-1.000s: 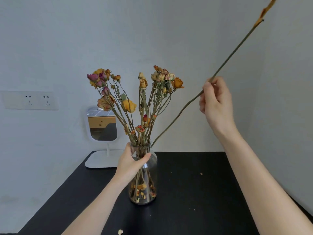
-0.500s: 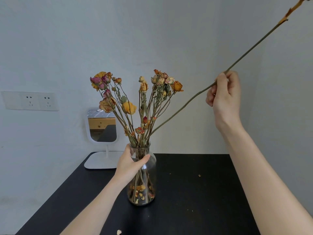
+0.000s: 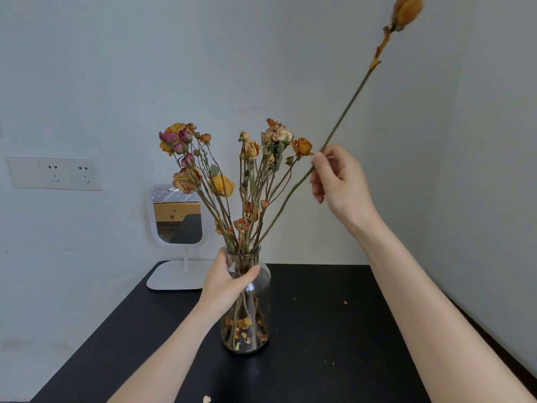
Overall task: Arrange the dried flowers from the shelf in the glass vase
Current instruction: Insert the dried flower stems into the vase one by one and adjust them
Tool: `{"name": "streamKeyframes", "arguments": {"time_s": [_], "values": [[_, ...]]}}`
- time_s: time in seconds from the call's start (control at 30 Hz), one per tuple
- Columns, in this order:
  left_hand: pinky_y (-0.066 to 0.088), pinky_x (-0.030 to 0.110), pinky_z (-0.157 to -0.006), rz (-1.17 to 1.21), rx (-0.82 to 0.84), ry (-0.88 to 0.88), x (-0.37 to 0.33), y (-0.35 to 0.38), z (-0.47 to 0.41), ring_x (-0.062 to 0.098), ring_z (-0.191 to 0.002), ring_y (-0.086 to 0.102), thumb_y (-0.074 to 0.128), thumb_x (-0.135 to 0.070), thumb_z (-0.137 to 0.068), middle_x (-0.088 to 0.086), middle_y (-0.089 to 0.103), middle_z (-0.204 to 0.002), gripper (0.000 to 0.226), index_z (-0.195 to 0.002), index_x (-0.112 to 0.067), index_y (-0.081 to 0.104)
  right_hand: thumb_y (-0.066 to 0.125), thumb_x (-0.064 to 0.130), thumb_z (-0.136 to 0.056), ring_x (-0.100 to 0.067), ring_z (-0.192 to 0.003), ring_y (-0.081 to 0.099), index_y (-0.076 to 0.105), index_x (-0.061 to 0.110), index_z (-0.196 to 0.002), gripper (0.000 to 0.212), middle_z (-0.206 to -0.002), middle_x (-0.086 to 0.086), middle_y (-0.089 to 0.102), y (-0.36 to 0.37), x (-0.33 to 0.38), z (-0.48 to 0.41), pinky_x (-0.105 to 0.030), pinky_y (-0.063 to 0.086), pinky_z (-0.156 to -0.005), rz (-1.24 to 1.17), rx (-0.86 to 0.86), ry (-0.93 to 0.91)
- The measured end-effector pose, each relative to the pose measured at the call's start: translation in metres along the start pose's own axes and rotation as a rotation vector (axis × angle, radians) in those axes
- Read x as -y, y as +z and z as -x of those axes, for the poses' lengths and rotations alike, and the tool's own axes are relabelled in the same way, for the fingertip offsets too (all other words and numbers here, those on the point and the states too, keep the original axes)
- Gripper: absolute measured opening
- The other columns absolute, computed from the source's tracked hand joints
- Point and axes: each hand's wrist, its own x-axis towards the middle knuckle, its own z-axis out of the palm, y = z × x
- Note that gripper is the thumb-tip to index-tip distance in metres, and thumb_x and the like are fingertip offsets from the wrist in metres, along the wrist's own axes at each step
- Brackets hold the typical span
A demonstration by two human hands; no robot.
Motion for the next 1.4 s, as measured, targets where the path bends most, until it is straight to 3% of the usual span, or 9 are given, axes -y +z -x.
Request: {"name": "streamKeyframes", "arguments": {"time_s": [0.2, 0.33, 0.43, 0.67, 0.77, 0.87, 1.07, 1.2, 1.4], "values": [[0.037, 0.018, -0.085, 0.018, 0.004, 0.006, 0.000, 0.000, 0.001, -0.008, -0.093, 0.045, 0.074, -0.038, -0.073, -0.033, 0.048, -0.096, 0.051, -0.106, -0.046, 0.035, 0.052, 0.020, -0.095, -0.006, -0.052, 0.052, 0.058, 0.008, -0.085, 0.016, -0.067, 0.002, 0.057, 0.018, -0.005, 0.005, -0.013, 0.043, -0.047, 0.198, 0.178, 0.060], [0.038, 0.017, -0.084, 0.015, 0.003, 0.014, 0.000, 0.000, 0.002, -0.010, -0.088, 0.047, 0.074, -0.039, -0.073, -0.034, 0.049, -0.095, 0.049, -0.103, -0.047, 0.036, 0.057, 0.024, -0.092, -0.005, -0.052, 0.053, 0.058, 0.014, -0.075, 0.020, -0.065, 0.003, 0.057, 0.032, -0.012, 0.010, -0.010, 0.041, -0.045, 0.251, 0.233, 0.124], [0.038, 0.019, -0.087, 0.016, 0.000, 0.022, -0.001, 0.000, 0.002, -0.007, -0.094, 0.048, 0.074, -0.041, -0.072, -0.032, 0.050, -0.097, 0.051, -0.107, -0.044, 0.037, 0.059, 0.026, -0.091, -0.004, -0.050, 0.054, 0.057, 0.019, -0.068, 0.024, -0.064, 0.005, 0.057, 0.041, -0.017, 0.015, -0.011, 0.039, -0.046, 0.278, 0.295, 0.174], [0.039, 0.023, -0.090, 0.026, -0.003, 0.028, -0.001, 0.000, 0.003, 0.006, -0.112, 0.048, 0.074, -0.042, -0.071, -0.022, 0.052, -0.110, 0.055, -0.112, -0.040, 0.037, 0.057, 0.024, -0.092, -0.005, -0.049, 0.055, 0.066, 0.011, -0.088, 0.016, -0.071, 0.002, 0.062, 0.051, -0.027, 0.028, -0.012, 0.044, -0.048, 0.370, 0.456, 0.212], [0.039, 0.027, -0.094, 0.015, 0.002, 0.022, 0.000, 0.001, 0.002, 0.009, -0.118, 0.047, 0.073, -0.044, -0.071, -0.018, 0.051, -0.116, 0.057, -0.114, -0.039, 0.036, 0.058, 0.027, -0.091, -0.005, -0.048, 0.054, 0.063, 0.016, -0.098, 0.015, -0.067, 0.003, 0.062, 0.050, -0.023, 0.026, -0.015, 0.046, -0.050, 0.303, 0.400, 0.180], [0.039, 0.027, -0.095, 0.018, 0.004, 0.028, 0.000, 0.000, 0.001, 0.009, -0.118, 0.047, 0.074, -0.044, -0.071, -0.017, 0.052, -0.117, 0.057, -0.115, -0.039, 0.037, 0.060, 0.029, -0.090, -0.005, -0.047, 0.054, 0.062, 0.019, -0.091, 0.010, -0.063, 0.006, 0.061, 0.049, -0.018, 0.022, -0.015, 0.047, -0.051, 0.225, 0.296, 0.125], [0.036, 0.007, -0.074, 0.026, 0.008, 0.030, -0.002, 0.000, 0.004, -0.006, -0.097, 0.048, 0.074, -0.044, -0.071, -0.033, 0.050, -0.100, 0.053, -0.107, -0.046, 0.036, 0.057, 0.021, -0.092, -0.005, -0.052, 0.055, 0.066, 0.012, -0.088, 0.014, -0.069, 0.004, 0.060, 0.054, -0.026, 0.026, -0.005, 0.041, -0.046, 0.315, 0.248, 0.130], [0.038, 0.011, -0.080, 0.026, 0.008, 0.028, 0.000, -0.001, 0.003, -0.007, -0.097, 0.049, 0.074, -0.045, -0.070, -0.031, 0.050, -0.104, 0.056, -0.112, -0.045, 0.036, 0.057, 0.021, -0.092, -0.004, -0.050, 0.054, 0.068, 0.010, -0.091, 0.016, -0.071, 0.002, 0.061, 0.056, -0.036, 0.031, -0.003, 0.038, -0.042, 0.296, 0.216, 0.191], [0.036, 0.005, -0.070, 0.020, 0.003, 0.023, -0.001, -0.001, 0.004, -0.016, -0.091, 0.049, 0.074, -0.045, -0.069, -0.034, 0.052, -0.099, 0.051, -0.104, -0.049, 0.038, 0.058, 0.023, -0.091, -0.004, -0.047, 0.055, 0.066, 0.013, -0.084, 0.015, -0.066, 0.003, 0.062, 0.060, -0.034, 0.027, -0.009, 0.044, -0.045, 0.273, 0.199, 0.180]]}}
